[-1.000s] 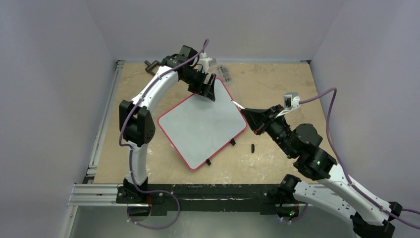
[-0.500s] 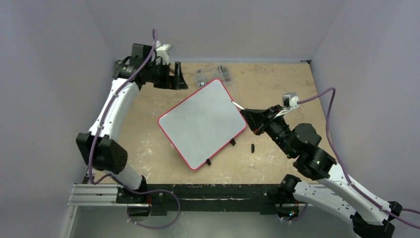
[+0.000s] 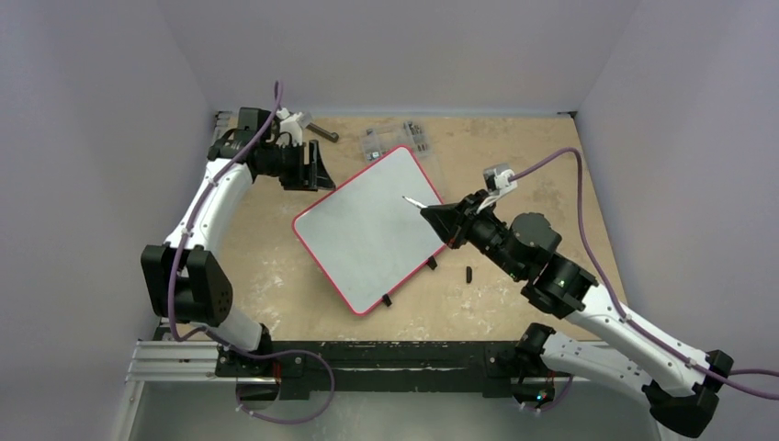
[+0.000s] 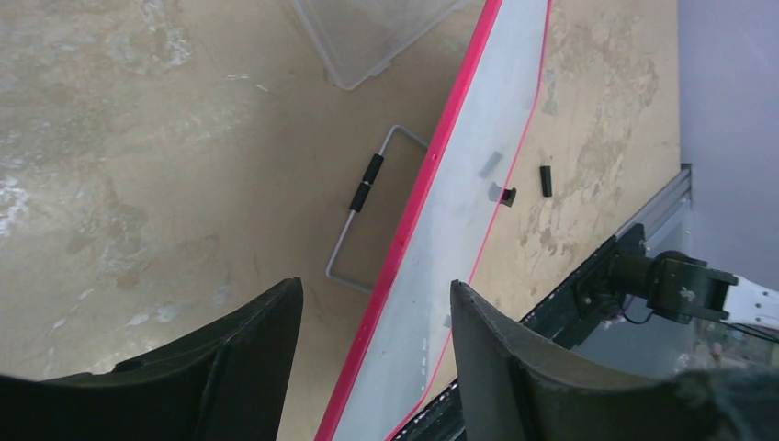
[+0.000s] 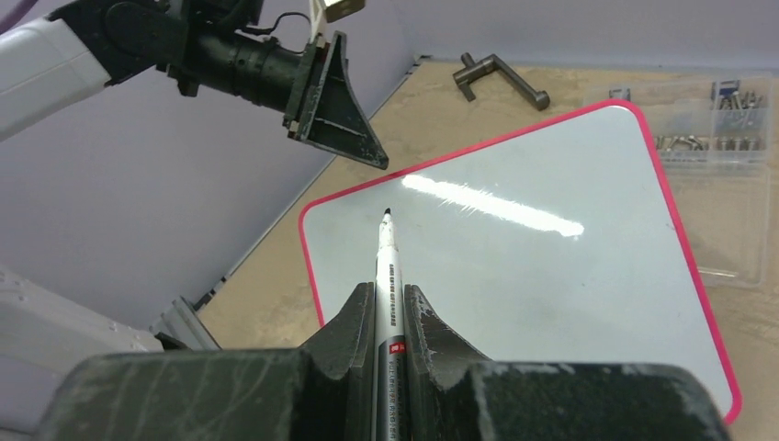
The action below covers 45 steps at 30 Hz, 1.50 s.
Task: Write a sentence on the whiteboard
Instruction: Hold the whiteboard at the center of the board.
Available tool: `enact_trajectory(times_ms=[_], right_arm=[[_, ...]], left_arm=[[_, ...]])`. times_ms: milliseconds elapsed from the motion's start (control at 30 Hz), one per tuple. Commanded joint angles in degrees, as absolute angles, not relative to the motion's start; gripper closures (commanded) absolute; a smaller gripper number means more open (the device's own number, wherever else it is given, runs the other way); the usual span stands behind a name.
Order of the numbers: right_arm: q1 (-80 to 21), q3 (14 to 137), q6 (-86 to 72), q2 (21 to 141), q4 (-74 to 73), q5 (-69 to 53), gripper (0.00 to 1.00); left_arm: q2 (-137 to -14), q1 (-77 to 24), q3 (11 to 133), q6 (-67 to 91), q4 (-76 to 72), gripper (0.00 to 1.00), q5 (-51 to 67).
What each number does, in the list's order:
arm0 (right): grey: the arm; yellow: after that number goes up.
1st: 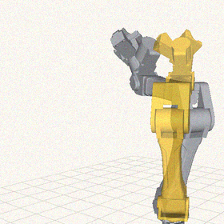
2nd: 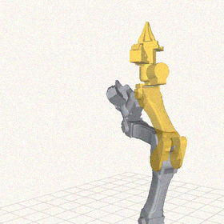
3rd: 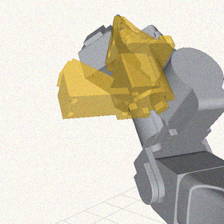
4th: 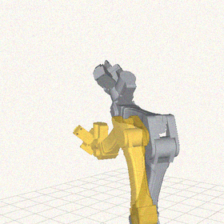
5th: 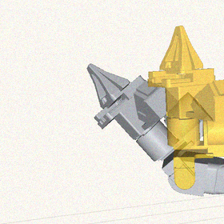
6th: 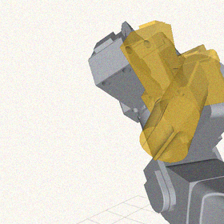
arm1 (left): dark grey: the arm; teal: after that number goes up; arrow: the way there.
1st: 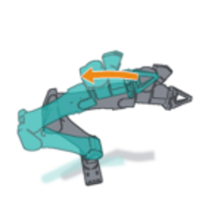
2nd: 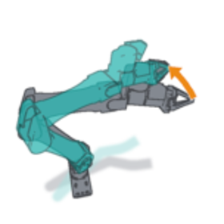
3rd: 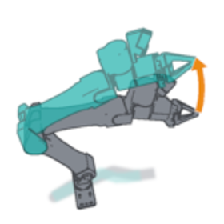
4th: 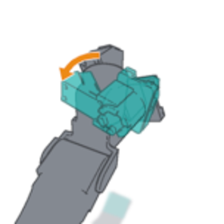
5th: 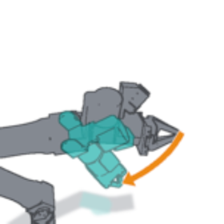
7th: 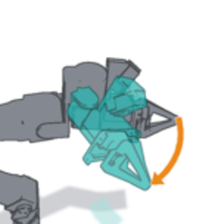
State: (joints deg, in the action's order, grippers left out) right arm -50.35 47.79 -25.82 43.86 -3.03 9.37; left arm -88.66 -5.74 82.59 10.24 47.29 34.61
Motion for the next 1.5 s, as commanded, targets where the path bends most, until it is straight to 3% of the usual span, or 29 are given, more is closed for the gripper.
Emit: enact_trajectory(times_ms=[0, 533, 1067, 1467], right_arm=[[-50.53, 52.84, -24.58, 45.2, -0.85, 3.59, 1.0], [-50.51, 55.4, -20.93, 49.04, -1.76, -2.05, 1.0], [-50.54, 56.05, -16.87, 53.79, 1.92, -6.7, 1.0], [-50.53, 52.56, -13.44, 54.3, 5.18, -11.44, 1.0]], left_arm=[[-91.32, -4.92, 81.97, 8.15, 45.22, 0.44, 44.58], [-93.43, -5.14, 79.18, 7.52, 44.46, 0.64, 53.36], [-97.33, -6.49, 80.16, 5.48, 47.32, 0.61, 52.76], [-97.1, -8.15, 80.93, 4.05, 48.1, 0.9, 53.44]])
